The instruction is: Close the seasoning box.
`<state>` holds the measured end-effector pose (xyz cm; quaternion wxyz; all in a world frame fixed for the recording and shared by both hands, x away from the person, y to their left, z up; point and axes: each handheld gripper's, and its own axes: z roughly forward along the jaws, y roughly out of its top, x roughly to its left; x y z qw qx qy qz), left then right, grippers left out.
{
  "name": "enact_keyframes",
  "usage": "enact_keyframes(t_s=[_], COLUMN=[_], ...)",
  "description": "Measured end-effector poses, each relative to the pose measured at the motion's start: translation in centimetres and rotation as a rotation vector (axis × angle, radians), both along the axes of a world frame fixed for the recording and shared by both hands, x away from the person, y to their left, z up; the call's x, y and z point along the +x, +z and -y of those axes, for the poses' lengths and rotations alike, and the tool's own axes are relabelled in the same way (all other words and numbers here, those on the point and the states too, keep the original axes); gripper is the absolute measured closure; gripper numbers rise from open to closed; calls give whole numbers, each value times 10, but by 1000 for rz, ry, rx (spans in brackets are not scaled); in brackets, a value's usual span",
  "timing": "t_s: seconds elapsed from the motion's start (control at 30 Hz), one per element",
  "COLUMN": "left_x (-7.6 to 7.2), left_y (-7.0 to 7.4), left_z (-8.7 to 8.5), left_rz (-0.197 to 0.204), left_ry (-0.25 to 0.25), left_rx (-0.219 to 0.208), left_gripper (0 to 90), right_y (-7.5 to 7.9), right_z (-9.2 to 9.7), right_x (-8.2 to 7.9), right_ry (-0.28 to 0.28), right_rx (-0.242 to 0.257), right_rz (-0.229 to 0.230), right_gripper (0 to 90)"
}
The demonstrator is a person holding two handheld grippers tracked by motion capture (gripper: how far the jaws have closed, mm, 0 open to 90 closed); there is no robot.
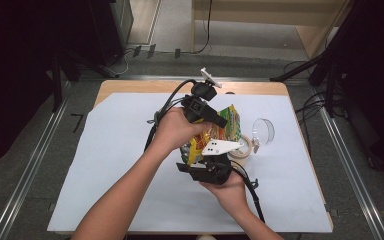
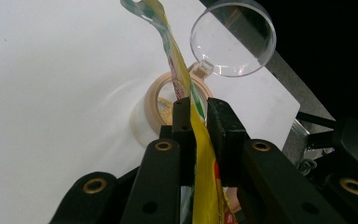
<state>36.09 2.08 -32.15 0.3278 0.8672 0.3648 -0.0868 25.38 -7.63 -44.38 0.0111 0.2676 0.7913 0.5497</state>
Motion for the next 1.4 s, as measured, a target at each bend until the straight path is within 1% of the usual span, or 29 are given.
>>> enact_keyframes(t_s=[0.3, 0.47, 0.6, 0.7, 1.0, 1.17, 1.27, 1.4], left_x=[0, 1, 1, 0, 1, 2, 3, 4], left_y=[1, 2, 2, 1, 2, 3, 4, 4], left_z=[-6, -7, -9, -10, -10, -11, -10, -10], left_rz=[3, 2, 3, 2, -2, -2, -1, -5], left_ry=[16, 14, 22, 23, 33, 33, 34, 36], left_rx=[-1, -1, 1, -5, -14, -13, -4, -7], left_gripper=[823, 822, 821, 820, 819, 818, 817, 817], right_y=[1, 1, 1, 1, 3, 3, 4, 5], right_z=[-4, -4, -6, -6, -7, -7, -7, -7], right_x=[2, 2, 3, 3, 4, 4, 5, 5], right_ry=[13, 14, 17, 20, 22, 24, 24, 32], right_rx=[-2, -3, -2, -3, 1, 3, 9, 12], right_rz=[3, 1, 1, 1, -3, -2, -3, -9], right_gripper=[671, 671, 671, 671, 670, 671, 670, 667])
